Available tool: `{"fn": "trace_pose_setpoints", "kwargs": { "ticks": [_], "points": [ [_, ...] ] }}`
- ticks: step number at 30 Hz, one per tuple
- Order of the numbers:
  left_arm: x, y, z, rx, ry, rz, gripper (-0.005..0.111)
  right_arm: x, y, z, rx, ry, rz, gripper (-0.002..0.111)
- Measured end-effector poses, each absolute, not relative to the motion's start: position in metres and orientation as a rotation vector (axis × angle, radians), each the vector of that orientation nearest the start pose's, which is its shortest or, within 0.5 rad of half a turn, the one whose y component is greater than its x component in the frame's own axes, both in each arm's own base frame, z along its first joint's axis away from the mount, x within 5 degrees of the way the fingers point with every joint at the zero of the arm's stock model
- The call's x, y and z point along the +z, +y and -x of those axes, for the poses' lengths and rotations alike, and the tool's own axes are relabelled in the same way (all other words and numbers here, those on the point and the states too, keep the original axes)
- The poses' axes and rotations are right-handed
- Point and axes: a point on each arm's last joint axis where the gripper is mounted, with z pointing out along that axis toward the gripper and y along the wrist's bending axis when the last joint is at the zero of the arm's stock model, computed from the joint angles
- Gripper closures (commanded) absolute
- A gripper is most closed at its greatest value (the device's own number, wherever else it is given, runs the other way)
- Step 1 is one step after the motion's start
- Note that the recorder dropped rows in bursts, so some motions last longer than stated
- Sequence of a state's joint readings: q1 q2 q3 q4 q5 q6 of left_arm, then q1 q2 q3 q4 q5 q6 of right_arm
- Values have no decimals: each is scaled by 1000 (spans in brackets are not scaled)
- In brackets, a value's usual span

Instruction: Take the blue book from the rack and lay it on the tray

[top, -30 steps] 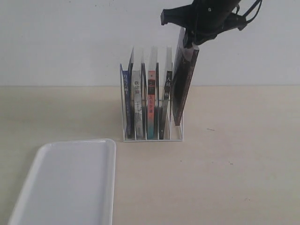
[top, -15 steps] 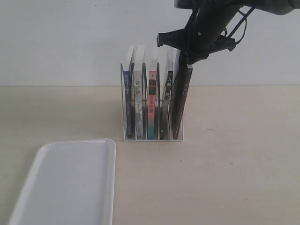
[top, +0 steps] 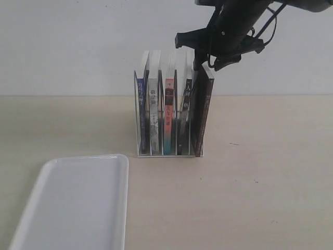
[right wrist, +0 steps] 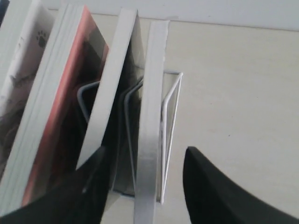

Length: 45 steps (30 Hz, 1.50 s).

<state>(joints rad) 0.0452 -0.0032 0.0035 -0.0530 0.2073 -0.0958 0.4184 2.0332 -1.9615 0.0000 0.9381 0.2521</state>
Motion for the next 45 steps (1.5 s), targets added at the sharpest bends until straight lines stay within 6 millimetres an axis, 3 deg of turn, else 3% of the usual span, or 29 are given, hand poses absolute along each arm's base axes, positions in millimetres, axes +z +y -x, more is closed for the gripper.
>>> {"fn": "trace_pose_setpoints", "kwargs": {
  "ticks": [3,8,12,15,18,23,29,39,45],
  "points": [
    [193,2,-56,-86,1685,155,103,334,185,-415,291,2470,206,61],
    [193,2,-56,-86,1685,155,103,391,181,-384,337,2347,220,61],
    [193,2,-56,-86,1685,155,103,421,203,-360,377,2277,321,61],
    [193,2,-56,-86,1685,155,103,426,228,-348,378,2251,404,61],
    [193,2,-56,-86,1685,155,103,411,244,-352,280,2268,406,61],
    [193,2,-56,-86,1685,155,103,358,255,-381,110,2373,352,61],
    [193,2,-56,-86,1685,155,103,318,276,-400,188,2394,346,61],
    [193,2,-56,-86,1685,155,103,314,274,-406,138,2371,314,62],
    [193,2,-56,-86,1685,155,103,300,277,-411,121,2387,320,81]
  ]
}}
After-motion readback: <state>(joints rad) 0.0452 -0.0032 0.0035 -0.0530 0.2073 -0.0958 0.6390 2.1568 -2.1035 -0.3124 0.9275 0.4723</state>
